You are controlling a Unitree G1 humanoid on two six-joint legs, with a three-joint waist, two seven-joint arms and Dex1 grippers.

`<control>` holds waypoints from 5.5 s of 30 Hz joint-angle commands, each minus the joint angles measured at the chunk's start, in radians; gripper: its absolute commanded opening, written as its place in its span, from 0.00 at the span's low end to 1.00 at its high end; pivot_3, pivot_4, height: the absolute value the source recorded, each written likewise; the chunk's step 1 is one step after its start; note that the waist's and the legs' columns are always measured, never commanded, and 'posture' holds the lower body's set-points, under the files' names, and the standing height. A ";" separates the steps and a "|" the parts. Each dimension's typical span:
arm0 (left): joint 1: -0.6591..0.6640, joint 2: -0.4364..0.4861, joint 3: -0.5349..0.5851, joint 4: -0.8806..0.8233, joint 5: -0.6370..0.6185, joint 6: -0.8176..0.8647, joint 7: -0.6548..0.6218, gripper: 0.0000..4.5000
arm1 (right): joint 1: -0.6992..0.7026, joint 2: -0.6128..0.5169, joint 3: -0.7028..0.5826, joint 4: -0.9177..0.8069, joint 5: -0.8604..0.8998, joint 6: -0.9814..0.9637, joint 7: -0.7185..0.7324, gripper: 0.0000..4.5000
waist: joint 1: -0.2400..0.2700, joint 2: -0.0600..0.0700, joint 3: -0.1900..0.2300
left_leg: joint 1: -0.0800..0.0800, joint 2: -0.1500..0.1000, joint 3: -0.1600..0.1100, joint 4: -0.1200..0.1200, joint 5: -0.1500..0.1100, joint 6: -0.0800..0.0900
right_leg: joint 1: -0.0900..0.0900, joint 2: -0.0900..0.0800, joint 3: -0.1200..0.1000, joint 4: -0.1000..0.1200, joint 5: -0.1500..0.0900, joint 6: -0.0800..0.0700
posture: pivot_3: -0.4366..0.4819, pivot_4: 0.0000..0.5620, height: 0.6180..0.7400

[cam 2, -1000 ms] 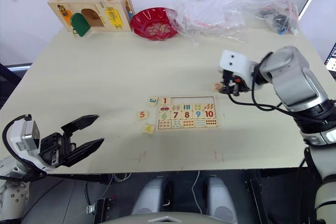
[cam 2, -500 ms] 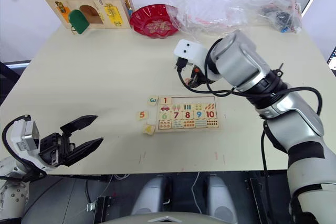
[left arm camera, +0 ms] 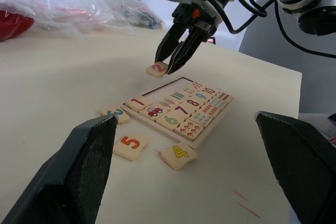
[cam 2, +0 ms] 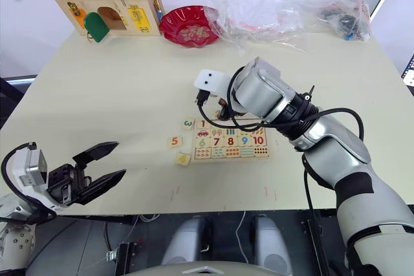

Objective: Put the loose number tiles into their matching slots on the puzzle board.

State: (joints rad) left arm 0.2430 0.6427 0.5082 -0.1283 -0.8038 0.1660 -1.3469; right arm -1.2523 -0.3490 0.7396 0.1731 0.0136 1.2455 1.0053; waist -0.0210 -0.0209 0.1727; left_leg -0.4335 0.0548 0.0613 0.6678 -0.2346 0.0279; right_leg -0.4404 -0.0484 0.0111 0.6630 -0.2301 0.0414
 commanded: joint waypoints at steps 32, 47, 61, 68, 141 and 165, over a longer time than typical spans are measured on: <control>0.023 -0.001 0.031 -0.014 0.005 -0.021 0.005 1.00 | -0.011 0.091 0.016 0.153 -0.026 -0.151 -0.018 0.20 | -0.020 0.000 0.000 | 0.000 0.000 0.000 0.000 0.000 0.000 | 0.000 0.000 0.000 0.000 0.000 0.000 | 0.48 0.27 1.00; 0.029 -0.001 0.034 -0.014 0.005 -0.024 0.007 1.00 | -0.004 0.089 0.028 0.152 -0.041 -0.177 0.002 0.20 | -0.020 0.000 0.000 | 0.000 0.000 0.000 0.000 0.000 0.000 | 0.000 0.000 0.000 0.001 0.000 0.000 | 0.48 0.27 1.00; 0.031 -0.002 0.033 -0.016 0.005 -0.027 0.011 1.00 | 0.005 0.093 0.026 0.167 -0.058 -0.196 0.012 0.20 | -0.020 0.000 0.000 | 0.000 0.000 0.000 0.000 0.000 0.000 | 0.000 0.000 0.000 0.001 0.000 0.000 | 0.48 0.27 1.00; 0.031 -0.002 0.032 -0.017 0.005 -0.028 0.015 1.00 | 0.015 0.093 0.038 0.161 -0.065 -0.203 0.022 0.20 | -0.020 0.000 0.000 | 0.000 0.000 0.000 0.000 0.000 0.000 | 0.000 0.000 0.000 0.001 0.000 0.000 | 0.48 0.27 1.00; 0.022 -0.001 0.024 -0.019 0.009 -0.032 0.034 1.00 | 0.191 0.101 -0.313 0.408 -0.041 -0.773 0.016 0.02 | -0.020 -0.001 -0.001 | 0.002 0.001 0.000 0.001 0.000 0.000 | 0.002 0.002 0.001 0.001 0.001 0.000 | 0.48 0.27 1.00; 0.030 -0.003 0.026 -0.018 0.008 -0.036 0.035 1.00 | 0.222 0.081 -0.317 0.352 -0.065 -0.787 0.059 0.02 | -0.020 -0.001 -0.001 | 0.002 0.001 0.000 0.001 0.000 0.000 | 0.002 0.002 0.001 0.001 0.001 0.000 | 0.48 0.27 1.00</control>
State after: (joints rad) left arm 0.2694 0.6382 0.5100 -0.1291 -0.7879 0.1446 -1.3120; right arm -1.0304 -0.2542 0.4520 0.5764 -0.0565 0.4735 1.0603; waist -0.0413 -0.0224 0.1719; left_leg -0.4317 0.0555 0.0615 0.6687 -0.2344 0.0279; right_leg -0.4388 -0.0469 0.0121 0.6642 -0.2291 0.0417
